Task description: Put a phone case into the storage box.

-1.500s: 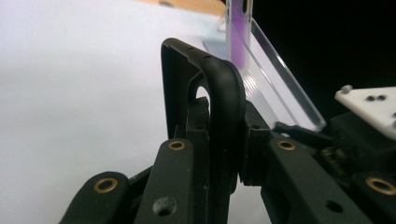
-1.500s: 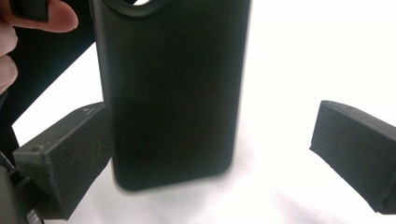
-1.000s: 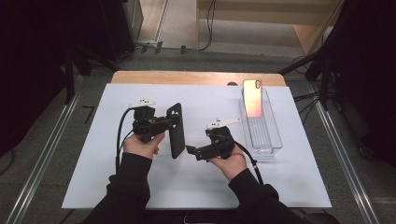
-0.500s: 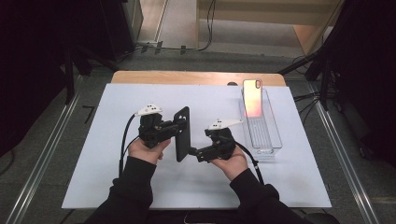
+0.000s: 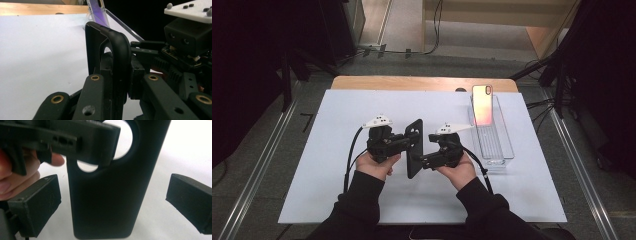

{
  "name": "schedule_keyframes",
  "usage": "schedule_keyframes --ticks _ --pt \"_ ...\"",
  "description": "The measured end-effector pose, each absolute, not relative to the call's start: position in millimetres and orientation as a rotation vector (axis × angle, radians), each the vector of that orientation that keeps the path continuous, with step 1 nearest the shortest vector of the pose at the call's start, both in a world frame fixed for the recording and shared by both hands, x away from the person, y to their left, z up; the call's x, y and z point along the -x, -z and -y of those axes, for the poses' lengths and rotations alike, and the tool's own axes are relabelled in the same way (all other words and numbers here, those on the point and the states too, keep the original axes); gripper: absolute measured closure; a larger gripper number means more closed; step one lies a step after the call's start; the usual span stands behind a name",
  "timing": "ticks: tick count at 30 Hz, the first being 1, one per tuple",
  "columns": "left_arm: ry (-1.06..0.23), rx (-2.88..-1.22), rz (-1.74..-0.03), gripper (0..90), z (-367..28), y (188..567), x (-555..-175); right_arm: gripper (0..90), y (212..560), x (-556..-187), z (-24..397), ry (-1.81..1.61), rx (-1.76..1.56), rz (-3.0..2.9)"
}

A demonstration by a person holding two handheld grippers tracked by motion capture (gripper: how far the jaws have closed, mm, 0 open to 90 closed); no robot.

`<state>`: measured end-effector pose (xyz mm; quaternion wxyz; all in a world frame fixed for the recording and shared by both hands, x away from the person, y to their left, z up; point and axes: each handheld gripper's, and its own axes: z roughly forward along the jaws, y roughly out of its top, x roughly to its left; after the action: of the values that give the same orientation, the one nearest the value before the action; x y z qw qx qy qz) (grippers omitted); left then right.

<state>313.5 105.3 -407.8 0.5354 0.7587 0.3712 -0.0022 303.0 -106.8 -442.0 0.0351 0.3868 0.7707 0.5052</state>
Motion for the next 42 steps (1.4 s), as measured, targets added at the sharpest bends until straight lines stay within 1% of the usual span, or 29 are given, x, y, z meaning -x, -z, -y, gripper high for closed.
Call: schedule_keyframes --ticks 11,12,13,23,24,26,31,33,36,42 --pt "0.026 -1.811 -0.870 78.5 -99.4 408.6 -309.8 0.0 441.6 -308.6 102.0 -1.582 -1.220 -2.372" --pt "0.023 -1.816 -0.872 78.5 -98.8 408.7 -309.4 6.9 441.8 -308.4 101.5 -1.572 -1.227 -2.367" --pt "0.021 -1.815 -0.869 78.4 -98.5 408.7 -309.1 9.5 442.1 -307.5 101.3 -1.577 -1.227 -2.361" --pt "0.019 -1.812 -0.880 77.2 -99.1 406.9 -308.6 11.7 441.0 -306.8 101.2 -1.582 -1.237 -2.352" --pt "0.023 -1.801 -0.882 75.0 -99.9 406.0 -308.5 11.8 440.6 -306.6 101.1 -1.575 -1.234 -2.352" --pt "0.041 -1.786 -0.891 67.5 -102.0 404.0 -309.5 11.8 441.2 -306.6 100.8 -1.556 -1.232 -2.356" --pt "0.040 -1.783 -0.909 59.1 -105.2 399.3 -310.0 11.8 442.6 -307.9 101.4 -1.530 -1.241 -2.363" --pt "0.054 -1.809 -0.928 52.9 -106.1 398.4 -310.8 11.8 442.7 -308.4 102.4 -1.519 -1.241 -2.360" --pt "0.064 -1.805 -0.949 47.4 -109.8 394.8 -310.1 11.8 443.0 -309.7 104.6 -1.507 -1.250 -2.354" --pt "0.092 -1.828 -0.955 40.0 -118.2 388.3 -308.1 11.8 444.0 -312.5 109.7 -1.480 -1.270 -2.343"
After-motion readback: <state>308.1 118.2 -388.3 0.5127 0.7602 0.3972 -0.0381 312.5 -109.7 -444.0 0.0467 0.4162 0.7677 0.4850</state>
